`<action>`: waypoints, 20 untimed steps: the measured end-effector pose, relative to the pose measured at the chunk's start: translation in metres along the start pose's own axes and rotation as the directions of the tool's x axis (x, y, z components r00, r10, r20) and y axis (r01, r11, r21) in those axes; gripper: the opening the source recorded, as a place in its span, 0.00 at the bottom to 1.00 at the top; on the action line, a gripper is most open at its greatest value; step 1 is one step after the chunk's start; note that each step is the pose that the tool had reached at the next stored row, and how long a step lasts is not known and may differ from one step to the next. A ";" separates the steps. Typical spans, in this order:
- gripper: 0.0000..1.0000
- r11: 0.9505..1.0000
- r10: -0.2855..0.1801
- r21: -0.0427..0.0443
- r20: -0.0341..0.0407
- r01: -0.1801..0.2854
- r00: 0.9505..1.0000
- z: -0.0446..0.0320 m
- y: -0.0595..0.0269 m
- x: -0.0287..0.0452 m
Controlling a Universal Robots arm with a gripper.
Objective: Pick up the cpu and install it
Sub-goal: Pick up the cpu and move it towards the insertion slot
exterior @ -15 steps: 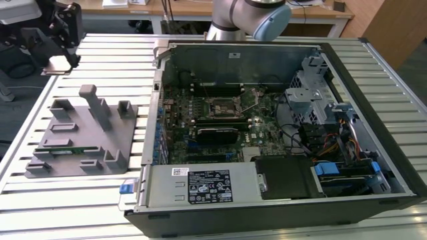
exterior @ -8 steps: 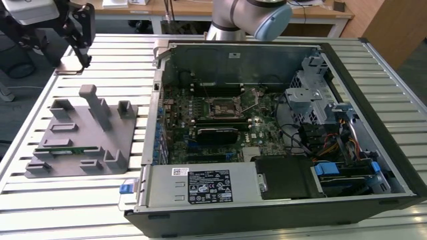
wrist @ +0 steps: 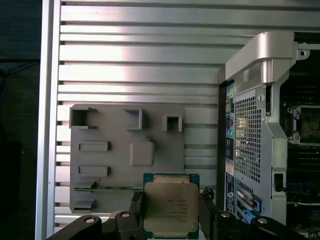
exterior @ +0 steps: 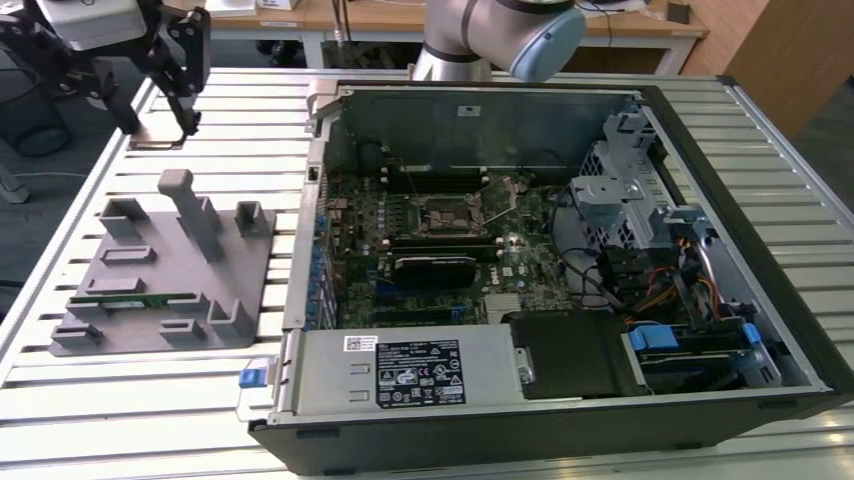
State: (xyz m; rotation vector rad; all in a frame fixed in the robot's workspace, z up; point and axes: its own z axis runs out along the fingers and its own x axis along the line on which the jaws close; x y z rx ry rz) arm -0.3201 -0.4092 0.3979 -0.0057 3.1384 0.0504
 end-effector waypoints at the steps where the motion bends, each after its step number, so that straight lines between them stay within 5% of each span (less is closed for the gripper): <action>1: 0.53 1.000 0.000 0.000 0.000 0.000 1.000 0.0000 0.0000 -0.0009; 12: 0.53 1.000 -0.001 -0.001 0.000 0.001 1.000 0.0001 0.0001 -0.0103; 20: 0.53 1.000 -0.001 -0.001 0.000 0.001 1.000 0.0002 0.0002 -0.0260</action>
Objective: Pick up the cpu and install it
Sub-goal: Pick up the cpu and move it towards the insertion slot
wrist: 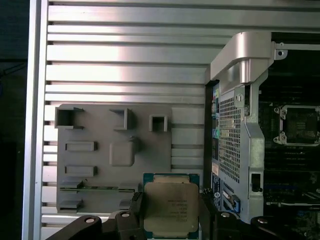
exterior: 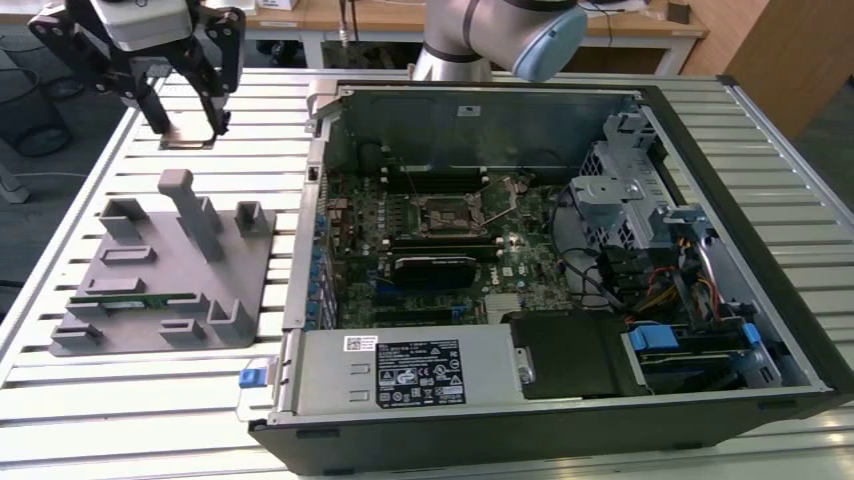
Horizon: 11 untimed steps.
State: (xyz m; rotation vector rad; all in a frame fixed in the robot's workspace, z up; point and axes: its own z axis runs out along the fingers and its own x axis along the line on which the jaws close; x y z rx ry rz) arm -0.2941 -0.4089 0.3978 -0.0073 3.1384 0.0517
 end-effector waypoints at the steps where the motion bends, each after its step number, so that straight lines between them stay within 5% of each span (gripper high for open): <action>1: 0.53 1.000 0.000 0.000 0.000 0.000 1.000 0.0000 0.0000 -0.0021; 11: 0.53 1.000 0.000 0.000 0.000 0.000 1.000 0.0001 -0.0001 -0.0374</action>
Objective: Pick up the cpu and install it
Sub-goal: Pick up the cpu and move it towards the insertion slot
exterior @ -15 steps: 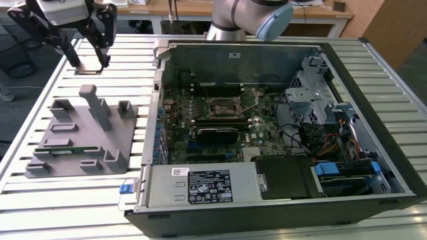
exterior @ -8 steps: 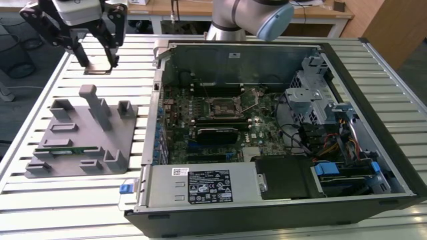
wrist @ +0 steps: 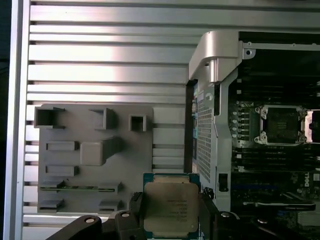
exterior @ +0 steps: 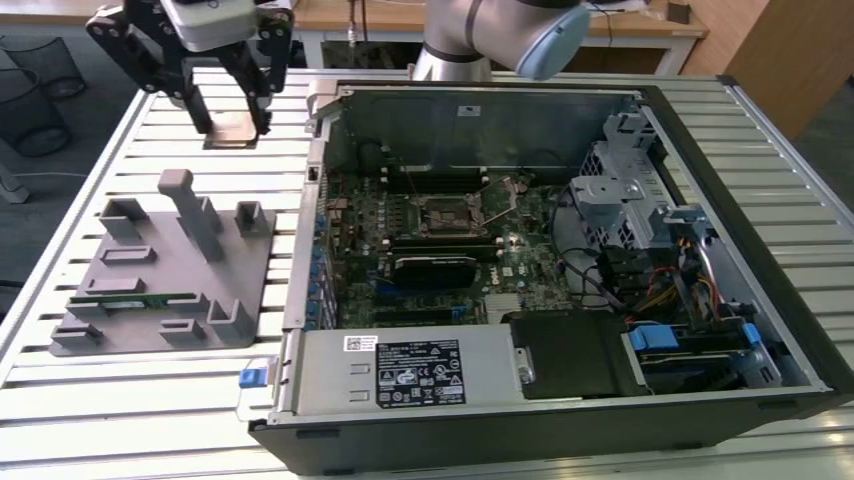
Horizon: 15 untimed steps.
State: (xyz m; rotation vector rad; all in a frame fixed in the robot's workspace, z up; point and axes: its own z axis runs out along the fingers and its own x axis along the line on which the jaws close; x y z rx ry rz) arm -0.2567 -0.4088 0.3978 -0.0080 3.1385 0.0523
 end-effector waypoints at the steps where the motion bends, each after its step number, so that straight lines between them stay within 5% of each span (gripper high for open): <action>1: 0.53 1.000 0.000 0.000 0.000 0.000 1.000 0.0001 0.0000 -0.0042; 15: 0.53 1.000 -0.003 0.000 0.000 0.003 1.000 0.0008 0.0004 -0.0674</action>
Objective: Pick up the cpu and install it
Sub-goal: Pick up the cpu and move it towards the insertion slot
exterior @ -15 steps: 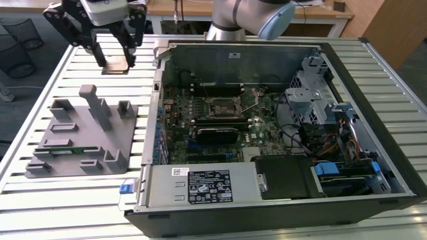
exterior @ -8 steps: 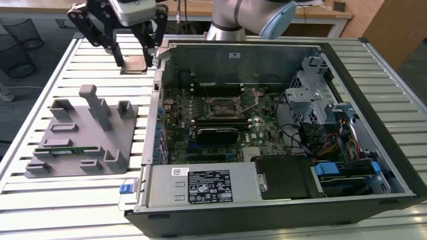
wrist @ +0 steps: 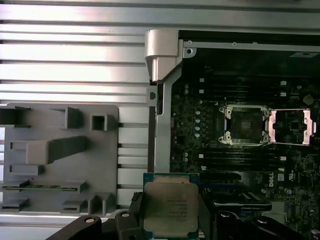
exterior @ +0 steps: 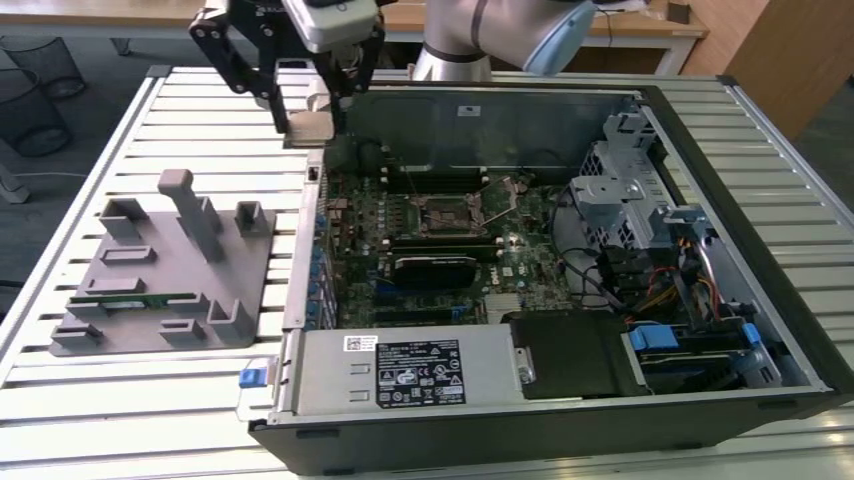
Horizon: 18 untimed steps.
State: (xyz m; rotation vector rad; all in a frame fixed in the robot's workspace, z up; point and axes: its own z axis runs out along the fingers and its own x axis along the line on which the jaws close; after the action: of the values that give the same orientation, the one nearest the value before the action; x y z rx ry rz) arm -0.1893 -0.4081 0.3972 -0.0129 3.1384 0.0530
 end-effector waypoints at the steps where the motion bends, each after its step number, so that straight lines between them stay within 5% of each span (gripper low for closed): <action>1: 0.53 1.000 0.000 0.000 0.000 0.000 1.000 0.0001 0.0001 -0.0040; 12: 0.53 1.000 0.000 0.000 0.000 0.000 1.000 0.0020 0.0089 -0.0461; 18: 0.53 1.000 0.000 0.000 0.000 0.000 1.000 0.0034 0.0213 -0.0611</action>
State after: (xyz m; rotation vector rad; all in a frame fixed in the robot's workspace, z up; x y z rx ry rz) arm -0.1283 -0.3861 0.3946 -0.0136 3.1384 0.0530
